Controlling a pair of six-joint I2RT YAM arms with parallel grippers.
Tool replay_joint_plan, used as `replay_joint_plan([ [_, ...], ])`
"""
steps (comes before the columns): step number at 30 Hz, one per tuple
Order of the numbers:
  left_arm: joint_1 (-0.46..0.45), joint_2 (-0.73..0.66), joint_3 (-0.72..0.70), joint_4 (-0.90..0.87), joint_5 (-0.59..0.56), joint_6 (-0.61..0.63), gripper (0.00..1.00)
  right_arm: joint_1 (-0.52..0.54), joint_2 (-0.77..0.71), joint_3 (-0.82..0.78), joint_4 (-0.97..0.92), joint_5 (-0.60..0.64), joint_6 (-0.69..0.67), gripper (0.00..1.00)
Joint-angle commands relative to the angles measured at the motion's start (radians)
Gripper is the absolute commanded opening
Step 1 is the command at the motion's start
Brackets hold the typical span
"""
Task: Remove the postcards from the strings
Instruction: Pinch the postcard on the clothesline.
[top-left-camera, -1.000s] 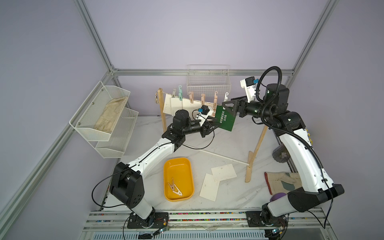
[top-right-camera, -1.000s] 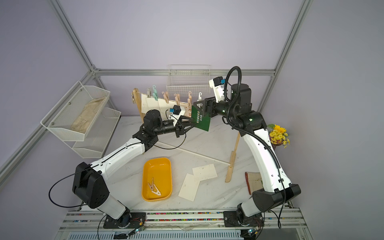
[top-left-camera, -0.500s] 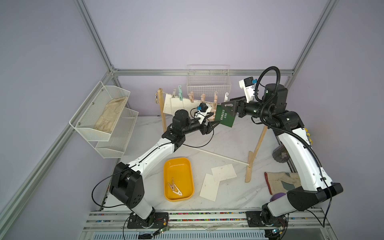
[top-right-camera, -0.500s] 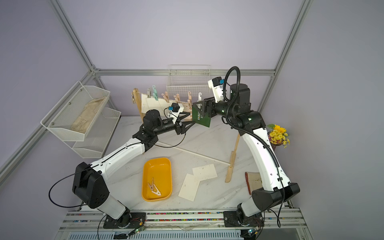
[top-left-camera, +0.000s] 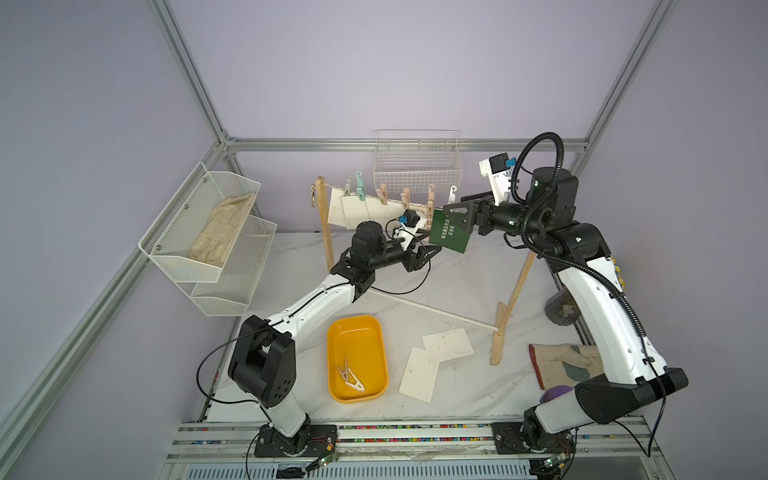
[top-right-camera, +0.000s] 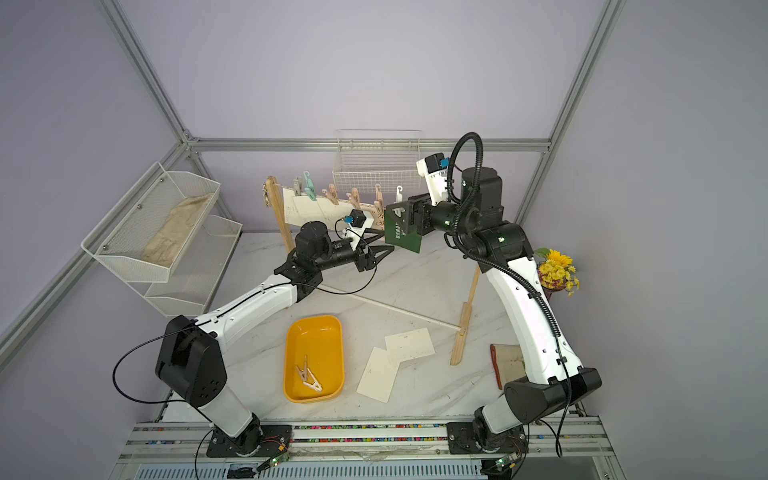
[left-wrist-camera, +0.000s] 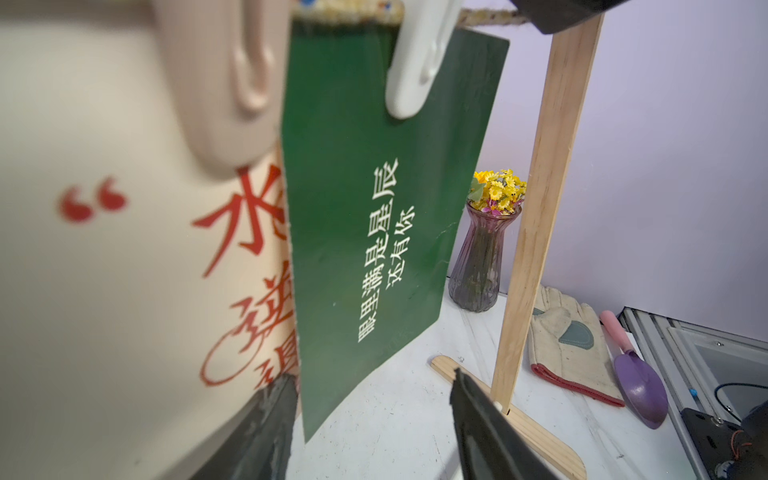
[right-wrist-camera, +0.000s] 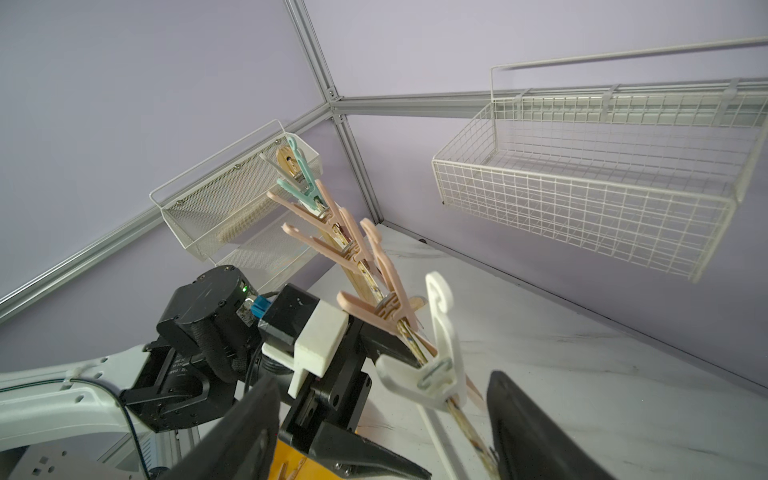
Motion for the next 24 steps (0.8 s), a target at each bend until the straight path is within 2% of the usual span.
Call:
replay_joint_plan([
  [1, 0.0, 0.002, 0.058, 0.071, 0.049, -0.028, 0.5, -0.001, -0.019, -0.002, 0.02, -0.016, -0.021, 0.79],
  [9, 0.0, -0.003, 0.038, 0.106, 0.074, -0.048, 0.3, -0.002, -0.013, -0.007, 0.024, -0.017, -0.018, 0.79],
  [19, 0.001, -0.006, 0.015, 0.143, 0.077, -0.073, 0.01, -0.001, 0.026, 0.008, 0.019, -0.021, 0.004, 0.8],
  [24, 0.004, 0.0, 0.016, 0.153, 0.081, -0.087, 0.0, -0.001, 0.032, 0.012, 0.037, 0.014, 0.008, 0.8],
])
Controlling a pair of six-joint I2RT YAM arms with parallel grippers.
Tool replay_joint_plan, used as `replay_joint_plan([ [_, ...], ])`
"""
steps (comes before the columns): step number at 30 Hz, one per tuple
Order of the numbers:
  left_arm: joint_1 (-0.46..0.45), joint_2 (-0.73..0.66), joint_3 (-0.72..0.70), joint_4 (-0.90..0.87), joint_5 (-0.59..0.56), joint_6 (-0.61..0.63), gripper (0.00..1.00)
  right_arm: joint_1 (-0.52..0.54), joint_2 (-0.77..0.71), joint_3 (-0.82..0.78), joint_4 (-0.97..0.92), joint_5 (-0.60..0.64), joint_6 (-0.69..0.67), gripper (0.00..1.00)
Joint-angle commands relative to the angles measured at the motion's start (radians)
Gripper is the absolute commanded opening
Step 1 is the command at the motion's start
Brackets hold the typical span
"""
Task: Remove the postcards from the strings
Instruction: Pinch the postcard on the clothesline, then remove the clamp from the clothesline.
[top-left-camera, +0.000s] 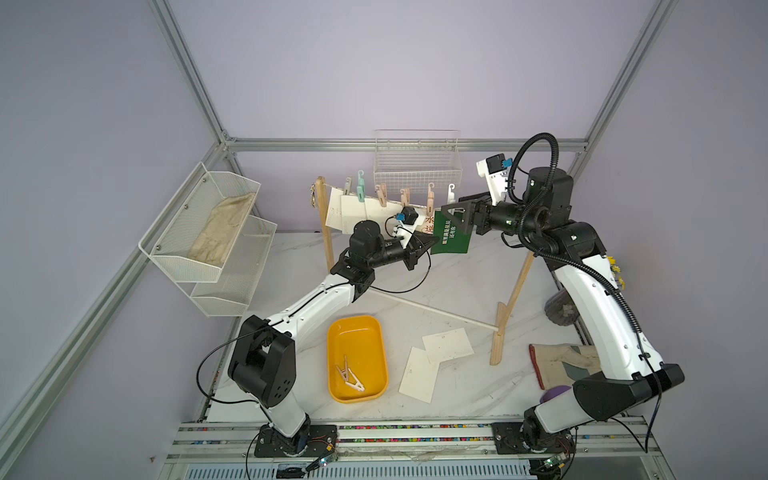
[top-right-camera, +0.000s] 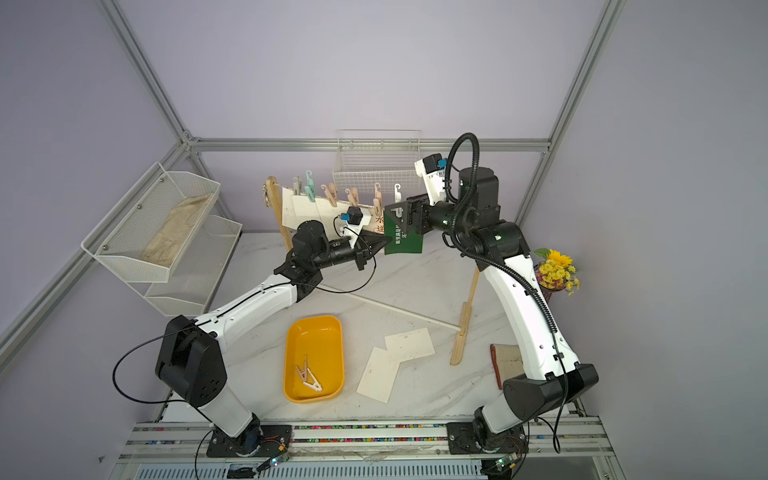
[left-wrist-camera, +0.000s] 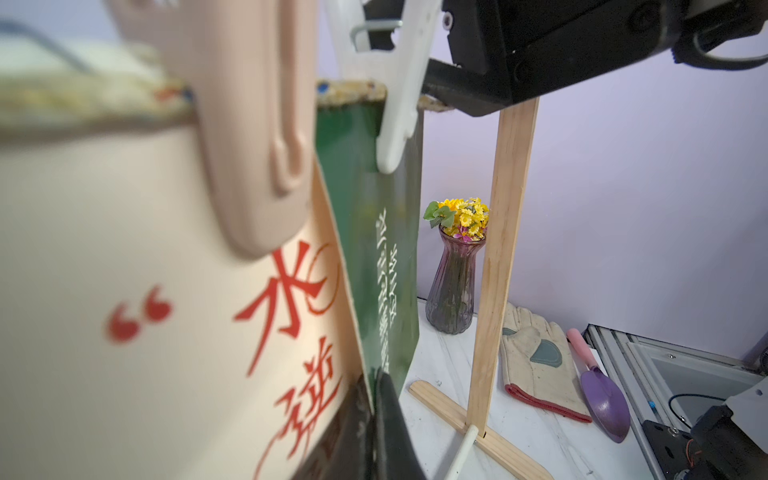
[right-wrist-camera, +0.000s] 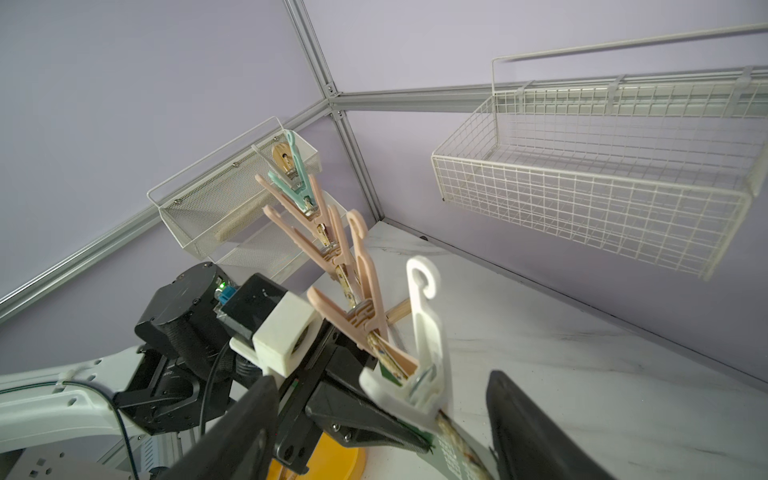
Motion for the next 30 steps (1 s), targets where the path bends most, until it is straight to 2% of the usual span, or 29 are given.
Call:
replay_joint_plan([
  [1, 0.004, 0.0, 0.016, 0.07, 0.018, -0.024, 0.0, -0.001, 0.012, 0.013, 0.032, 0.025, 0.001, 0.8],
  [6, 0.007, 0.004, 0.022, 0.072, 0.028, -0.035, 0.0, -0.001, 0.017, 0.031, 0.052, 0.034, -0.017, 0.8],
  [14, 0.01, 0.005, 0.025, 0.076, 0.047, -0.046, 0.0, 0.0, 0.107, 0.129, -0.005, -0.003, -0.041, 0.77],
  [23, 0.021, 0.004, 0.025, 0.077, 0.054, -0.07, 0.0, 0.0, 0.113, 0.109, 0.002, -0.082, -0.086, 0.63],
  [30, 0.038, 0.024, 0.053, 0.082, 0.064, -0.149, 0.0, -0.001, 0.086, 0.05, 0.063, -0.161, -0.106, 0.43],
])
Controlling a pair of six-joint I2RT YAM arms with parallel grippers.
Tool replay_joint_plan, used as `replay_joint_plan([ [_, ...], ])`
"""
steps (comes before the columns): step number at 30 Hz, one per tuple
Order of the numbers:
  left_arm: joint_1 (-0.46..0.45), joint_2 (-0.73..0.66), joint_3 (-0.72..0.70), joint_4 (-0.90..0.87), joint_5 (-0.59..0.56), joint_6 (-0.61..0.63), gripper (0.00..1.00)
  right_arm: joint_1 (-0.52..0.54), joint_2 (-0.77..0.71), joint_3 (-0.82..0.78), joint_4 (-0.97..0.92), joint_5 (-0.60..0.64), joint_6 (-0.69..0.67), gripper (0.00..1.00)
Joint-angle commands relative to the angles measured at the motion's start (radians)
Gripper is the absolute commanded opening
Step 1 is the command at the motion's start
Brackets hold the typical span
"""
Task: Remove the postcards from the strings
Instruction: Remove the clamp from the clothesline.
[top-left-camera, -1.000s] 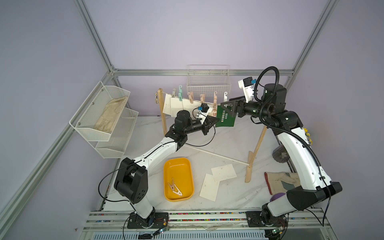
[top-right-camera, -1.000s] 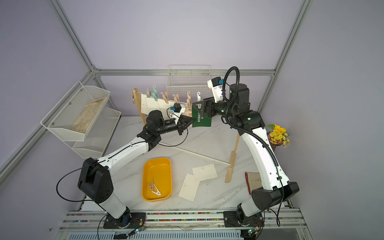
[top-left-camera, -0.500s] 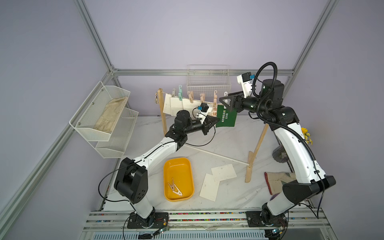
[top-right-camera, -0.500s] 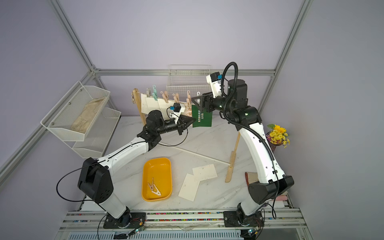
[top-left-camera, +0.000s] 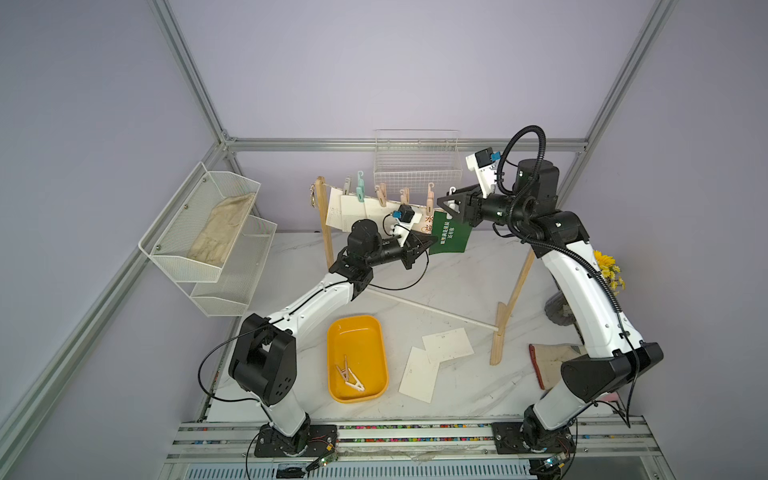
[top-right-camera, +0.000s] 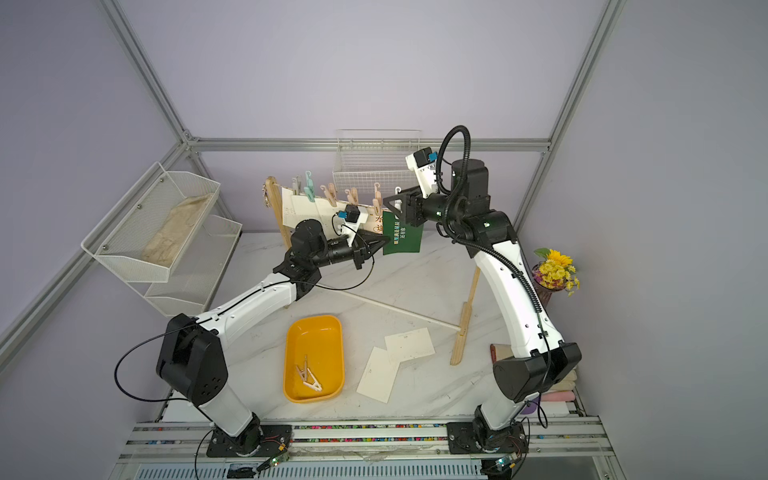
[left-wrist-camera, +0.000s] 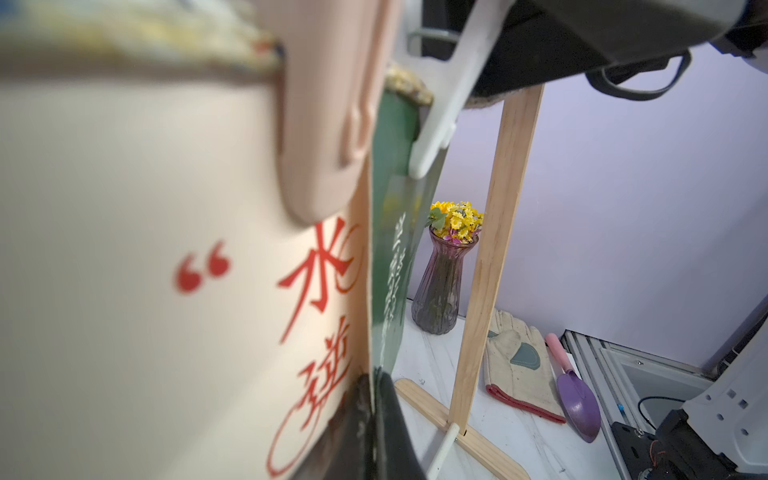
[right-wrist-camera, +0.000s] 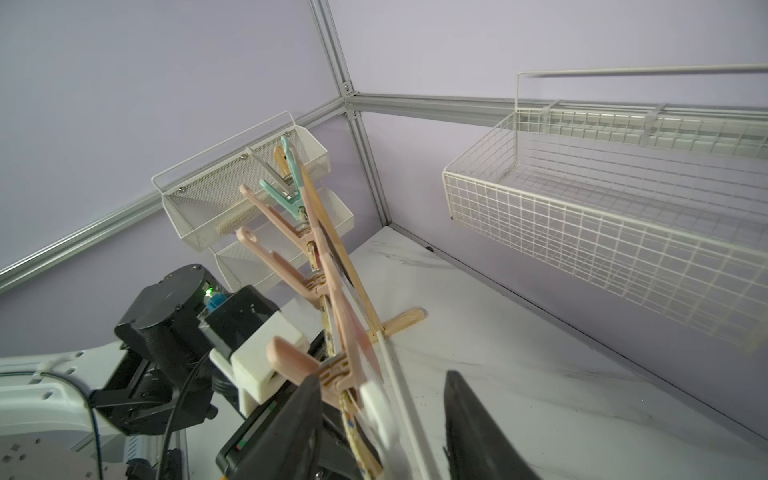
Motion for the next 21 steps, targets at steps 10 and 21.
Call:
replay_joint_plan([
  [10, 0.019, 0.017, 0.074, 0.065, 0.028, -0.093, 0.0, 0.004, -0.047, -0.056, 0.052, -0.076, -0.046, 0.3],
  [21, 0.022, 0.027, 0.087, 0.059, 0.056, -0.124, 0.0, 0.004, -0.063, -0.058, 0.08, -0.051, -0.038, 0.18],
])
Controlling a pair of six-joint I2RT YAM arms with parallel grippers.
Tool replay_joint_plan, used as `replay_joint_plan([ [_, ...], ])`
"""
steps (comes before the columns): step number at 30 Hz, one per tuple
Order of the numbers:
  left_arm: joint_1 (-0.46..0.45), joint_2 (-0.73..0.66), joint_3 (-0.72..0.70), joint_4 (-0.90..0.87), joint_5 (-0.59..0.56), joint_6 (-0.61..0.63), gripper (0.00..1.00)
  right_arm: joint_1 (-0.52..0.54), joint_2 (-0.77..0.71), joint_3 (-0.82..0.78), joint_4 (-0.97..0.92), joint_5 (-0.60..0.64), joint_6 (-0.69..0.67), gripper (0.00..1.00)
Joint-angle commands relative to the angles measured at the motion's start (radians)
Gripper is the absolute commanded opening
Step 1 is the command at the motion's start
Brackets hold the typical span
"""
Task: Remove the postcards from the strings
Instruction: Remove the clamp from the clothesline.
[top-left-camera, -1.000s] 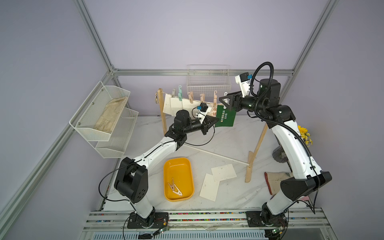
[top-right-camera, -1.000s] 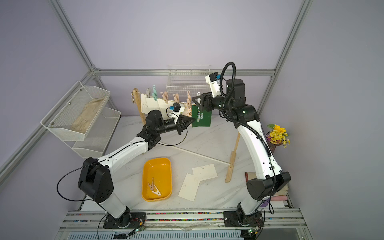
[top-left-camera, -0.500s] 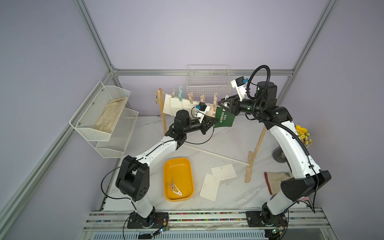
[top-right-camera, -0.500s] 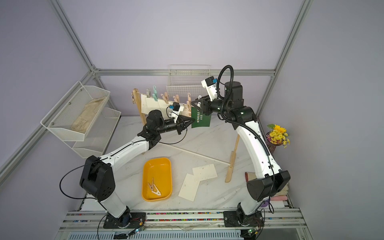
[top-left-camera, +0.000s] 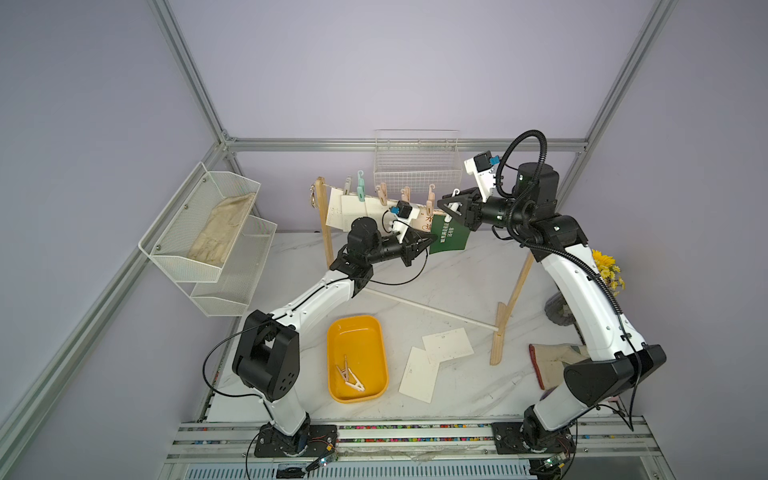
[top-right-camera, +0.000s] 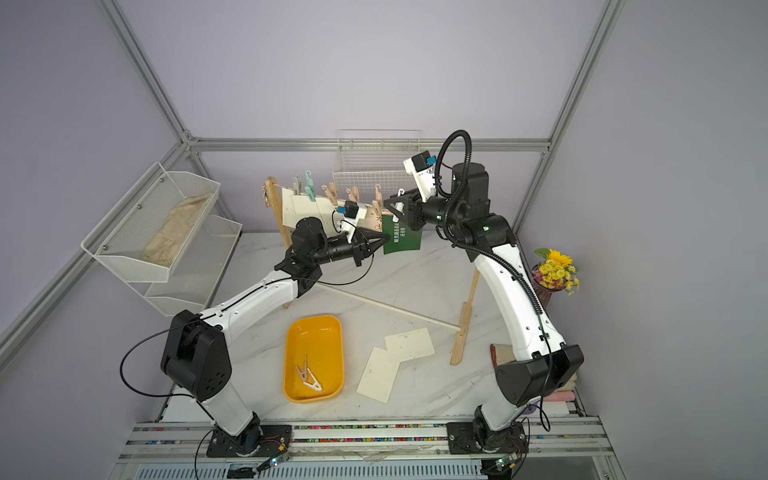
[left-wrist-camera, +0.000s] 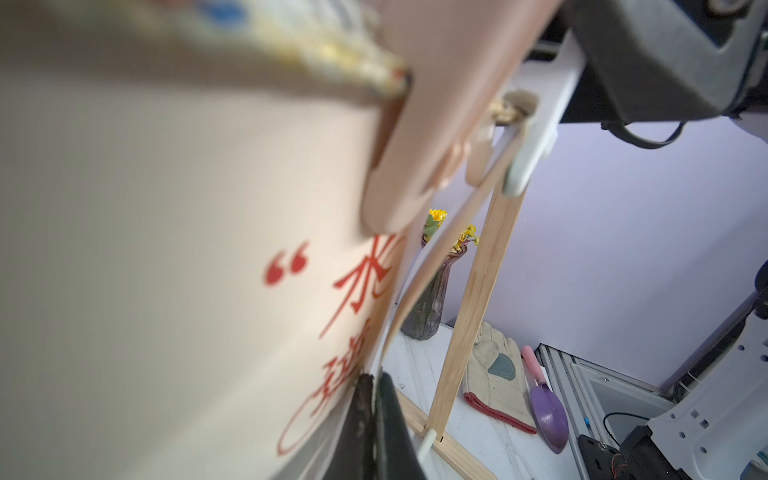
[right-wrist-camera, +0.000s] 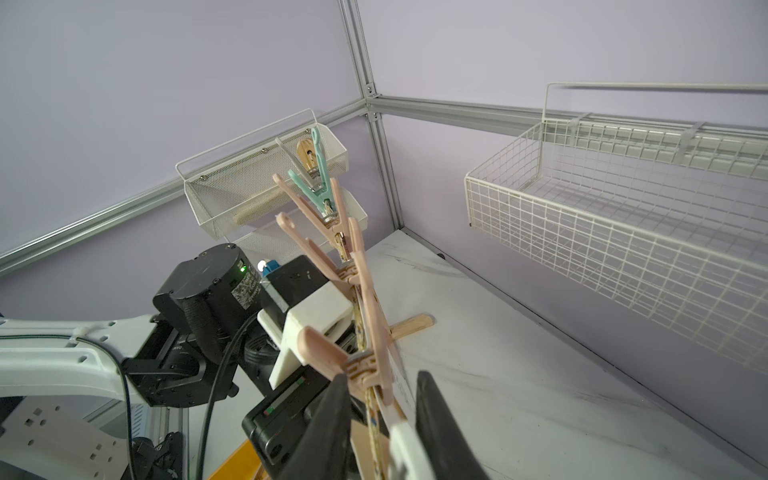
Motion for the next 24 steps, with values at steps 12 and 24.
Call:
replay_joint_plan([
  [12, 0.0, -0.021, 0.024, 0.045, 0.026, -0.015, 0.0, 0.005, -0.053, 0.005, 0.102, 0.059, 0.009, 0.15],
  [24, -0.014, -0.049, -0.004, 0.027, 0.023, -0.015, 0.0, 0.004, -0.109, -0.026, 0.183, 0.174, -0.023, 0.15],
])
